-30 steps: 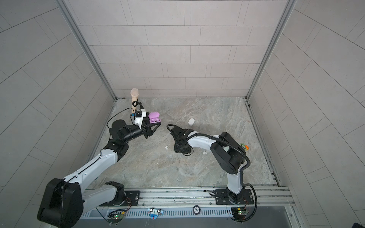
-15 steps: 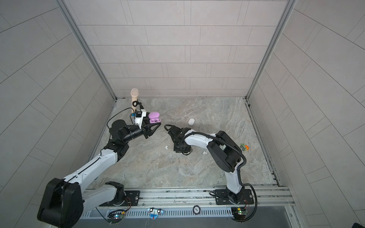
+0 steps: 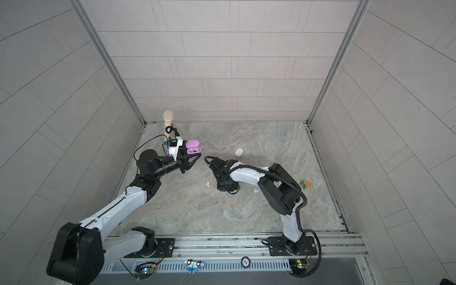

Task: Insert wireless bluetooth earbuds into charging case
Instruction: Pick up the wireless bluetooth earbud from the center of the table, then insert the wireless bluetooth earbud into the charging case.

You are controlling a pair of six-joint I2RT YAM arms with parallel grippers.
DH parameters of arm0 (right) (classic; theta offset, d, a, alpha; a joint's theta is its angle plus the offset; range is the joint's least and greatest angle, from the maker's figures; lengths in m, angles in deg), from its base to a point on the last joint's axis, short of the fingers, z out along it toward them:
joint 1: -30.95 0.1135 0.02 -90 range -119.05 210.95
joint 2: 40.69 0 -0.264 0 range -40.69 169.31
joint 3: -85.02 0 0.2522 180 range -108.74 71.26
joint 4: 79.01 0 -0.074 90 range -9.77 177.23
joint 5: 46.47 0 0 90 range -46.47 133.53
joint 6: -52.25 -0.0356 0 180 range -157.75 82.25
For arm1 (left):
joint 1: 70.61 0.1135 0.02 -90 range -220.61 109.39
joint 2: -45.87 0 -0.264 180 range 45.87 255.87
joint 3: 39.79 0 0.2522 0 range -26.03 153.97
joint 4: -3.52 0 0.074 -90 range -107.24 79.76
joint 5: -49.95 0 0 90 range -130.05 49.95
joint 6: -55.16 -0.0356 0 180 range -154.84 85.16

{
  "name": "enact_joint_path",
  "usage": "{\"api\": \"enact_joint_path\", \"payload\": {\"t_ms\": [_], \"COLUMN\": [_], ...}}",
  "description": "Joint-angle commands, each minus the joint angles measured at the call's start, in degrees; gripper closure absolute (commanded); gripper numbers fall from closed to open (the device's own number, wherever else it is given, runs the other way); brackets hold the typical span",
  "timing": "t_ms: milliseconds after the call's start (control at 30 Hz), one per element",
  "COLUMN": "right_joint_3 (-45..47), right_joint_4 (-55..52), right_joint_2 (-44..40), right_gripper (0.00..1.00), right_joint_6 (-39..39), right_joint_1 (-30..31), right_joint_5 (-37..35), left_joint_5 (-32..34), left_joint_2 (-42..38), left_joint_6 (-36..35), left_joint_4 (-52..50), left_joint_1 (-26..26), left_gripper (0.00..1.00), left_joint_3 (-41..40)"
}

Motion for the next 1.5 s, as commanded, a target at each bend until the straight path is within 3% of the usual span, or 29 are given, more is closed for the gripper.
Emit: {"api": "enact_joint_path", "payload": {"t_ms": [0,333,700,967,1167,1467], "right_joint_3": [0.11,3.82,10.48,8.48,7.75,7.11], "right_joint_4": [-3.28,-0.24,2.95,2.69,9.63,18.40], "right_joint_2": [1.90,-8.56,-30.54,-42.75,-48.57,-48.37], "right_gripper": [0.88,0.91,0.91,0.90,0.89,0.89], "right_joint_6": [0.32,0.57,0.70,0.76,1.07,-4.70], "right_joint_1": [0.39,-0.22,-2.21,-7.28,-8.83,-10.07], "right_joint_5": [-1.49,-2.36,1.33,5.92,5.93,12.44], "left_joint_5": [-1.06,-0.36,2.40,3.16,3.45,3.74], "left_joint_2": [-0.69,0.31,4.46,8.27,11.40,18.16], "left_joint_6": [0.60,0.79,2.70,1.32,-1.49,-2.00], "left_joint_4": [2.39,2.62,9.18,12.77,13.72,18.39], "left_joint_1": [-0.13,-2.34,-8.11,-12.30,-17.17,-22.73], "left_gripper": [0.82,0.81,0.81,0.81,0.80,0.80], "left_joint_3": [-0.45,-0.58,-0.53,1.12,3.04,7.38]}}
